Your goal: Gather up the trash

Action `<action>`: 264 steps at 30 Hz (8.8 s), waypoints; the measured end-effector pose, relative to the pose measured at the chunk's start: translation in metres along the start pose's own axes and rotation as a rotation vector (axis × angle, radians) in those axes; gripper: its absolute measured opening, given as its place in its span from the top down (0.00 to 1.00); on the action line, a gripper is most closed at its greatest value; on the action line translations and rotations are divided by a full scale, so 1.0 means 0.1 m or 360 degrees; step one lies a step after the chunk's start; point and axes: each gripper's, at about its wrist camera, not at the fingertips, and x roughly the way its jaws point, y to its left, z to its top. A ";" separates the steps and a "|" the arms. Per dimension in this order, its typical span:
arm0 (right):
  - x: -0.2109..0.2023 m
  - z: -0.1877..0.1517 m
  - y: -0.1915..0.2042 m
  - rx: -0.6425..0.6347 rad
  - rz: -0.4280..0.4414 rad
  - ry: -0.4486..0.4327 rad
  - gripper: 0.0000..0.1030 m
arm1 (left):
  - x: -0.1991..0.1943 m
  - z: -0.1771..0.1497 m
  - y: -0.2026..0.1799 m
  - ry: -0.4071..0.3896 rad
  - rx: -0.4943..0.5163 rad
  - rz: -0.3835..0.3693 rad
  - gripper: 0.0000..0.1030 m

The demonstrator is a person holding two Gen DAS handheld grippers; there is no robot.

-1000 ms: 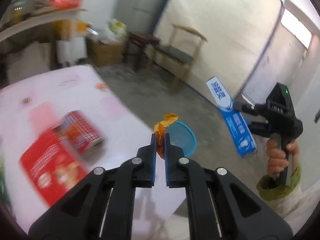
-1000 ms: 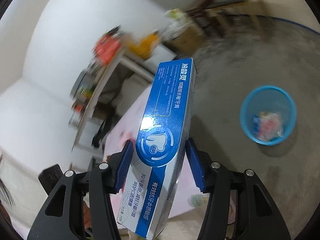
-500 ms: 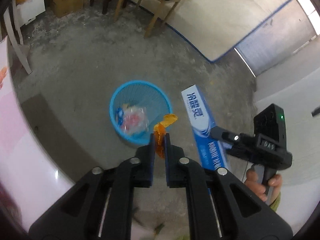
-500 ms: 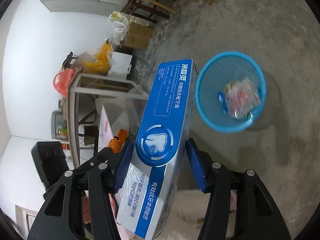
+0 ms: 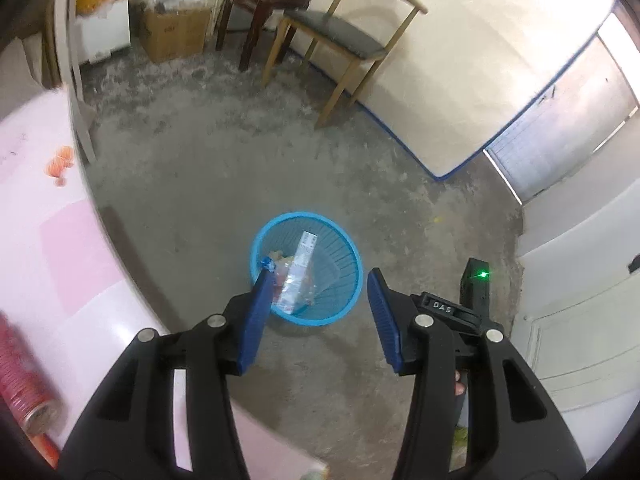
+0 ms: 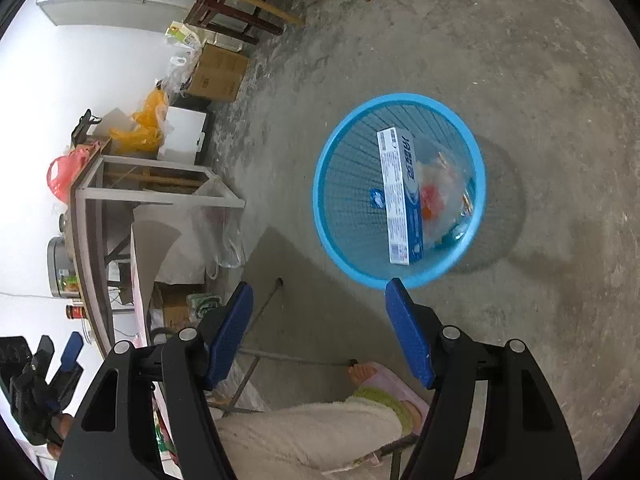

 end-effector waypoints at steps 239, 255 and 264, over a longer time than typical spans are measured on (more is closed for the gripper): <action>-1.57 -1.21 1.10 -0.0530 0.0447 -0.0253 0.45 | -1.40 -1.08 0.45 -0.0207 -0.0071 -0.0303 0.99; -0.27 -0.01 -0.20 0.0200 0.0105 -0.0006 0.44 | 1.04 -0.15 -0.03 0.0428 0.0086 0.0046 0.98; 0.33 0.53 -0.32 0.0182 -0.0094 -0.0032 0.40 | 1.62 0.13 -0.19 0.0425 0.0198 0.0290 0.60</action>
